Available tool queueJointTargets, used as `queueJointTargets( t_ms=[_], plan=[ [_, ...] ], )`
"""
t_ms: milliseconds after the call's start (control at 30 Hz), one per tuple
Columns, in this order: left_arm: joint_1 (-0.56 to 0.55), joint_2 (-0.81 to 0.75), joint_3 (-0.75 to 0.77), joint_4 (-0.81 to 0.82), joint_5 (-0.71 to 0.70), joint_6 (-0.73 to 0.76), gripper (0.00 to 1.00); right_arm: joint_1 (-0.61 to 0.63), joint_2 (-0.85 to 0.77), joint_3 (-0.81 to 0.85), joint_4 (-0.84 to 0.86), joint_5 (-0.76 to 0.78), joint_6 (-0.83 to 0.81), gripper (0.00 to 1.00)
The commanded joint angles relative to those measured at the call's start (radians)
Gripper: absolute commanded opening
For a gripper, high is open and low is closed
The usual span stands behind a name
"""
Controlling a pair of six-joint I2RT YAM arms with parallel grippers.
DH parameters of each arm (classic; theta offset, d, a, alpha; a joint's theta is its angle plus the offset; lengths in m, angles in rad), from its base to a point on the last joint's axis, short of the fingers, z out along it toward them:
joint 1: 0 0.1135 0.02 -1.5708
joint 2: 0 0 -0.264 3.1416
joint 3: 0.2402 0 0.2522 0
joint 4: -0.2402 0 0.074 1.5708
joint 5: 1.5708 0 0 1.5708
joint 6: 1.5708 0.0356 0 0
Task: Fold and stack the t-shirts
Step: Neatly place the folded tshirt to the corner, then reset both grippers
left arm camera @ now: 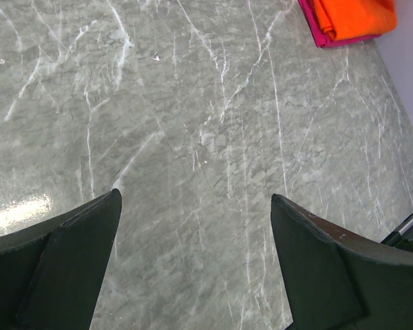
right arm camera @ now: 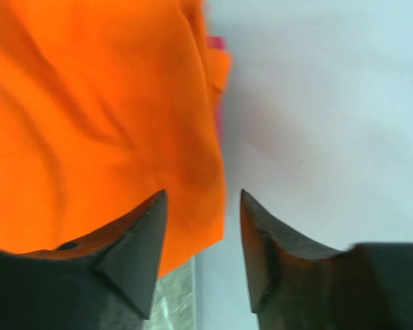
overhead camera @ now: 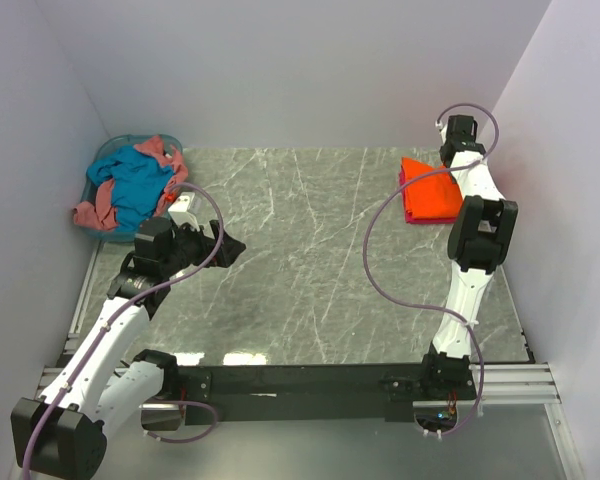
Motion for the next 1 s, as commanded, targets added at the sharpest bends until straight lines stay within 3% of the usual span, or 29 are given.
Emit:
queueJointTargets(
  t_ms=[0,100,267,400,500,633,667,767,867,967],
  plan=[
    [0.001,0.003,0.008,0.023,-0.004,0.015,0.95,-0.012,0.025,0.033,0.119,0.11,-0.026,0.55],
    [0.001,0.002,0.008,0.021,-0.008,0.014,0.95,-0.012,0.054,0.082,0.109,0.138,-0.028,0.57],
    [-0.001,0.0,0.008,0.023,-0.014,0.015,0.95,-0.008,-0.007,0.021,0.144,0.102,-0.008,0.57],
    [0.001,0.0,0.01,0.023,-0.02,0.017,0.95,-0.008,-0.048,0.021,0.066,-0.032,0.038,0.58],
    [0.001,-0.009,0.011,0.018,-0.042,0.018,0.95,-0.011,-0.09,-0.008,0.005,-0.194,0.079,0.58],
    [0.001,-0.02,0.017,0.006,-0.121,0.008,0.98,-0.008,-0.165,-0.08,-0.098,-0.53,0.126,0.52],
    [0.004,-0.023,0.022,0.0,-0.148,0.003,0.99,-0.006,-0.182,-0.099,-0.126,-0.705,0.116,0.52],
    [0.016,-0.029,0.053,-0.019,-0.235,-0.008,0.99,0.026,-0.255,-0.185,-0.198,-0.925,0.101,0.52],
    [0.028,-0.032,0.094,-0.025,-0.269,-0.008,1.0,0.089,-0.352,-0.293,-0.169,-0.994,0.109,0.52],
    [0.036,-0.034,0.122,-0.025,-0.278,0.02,0.99,0.147,-0.458,-0.401,-0.094,-0.969,0.145,0.53]
  ],
)
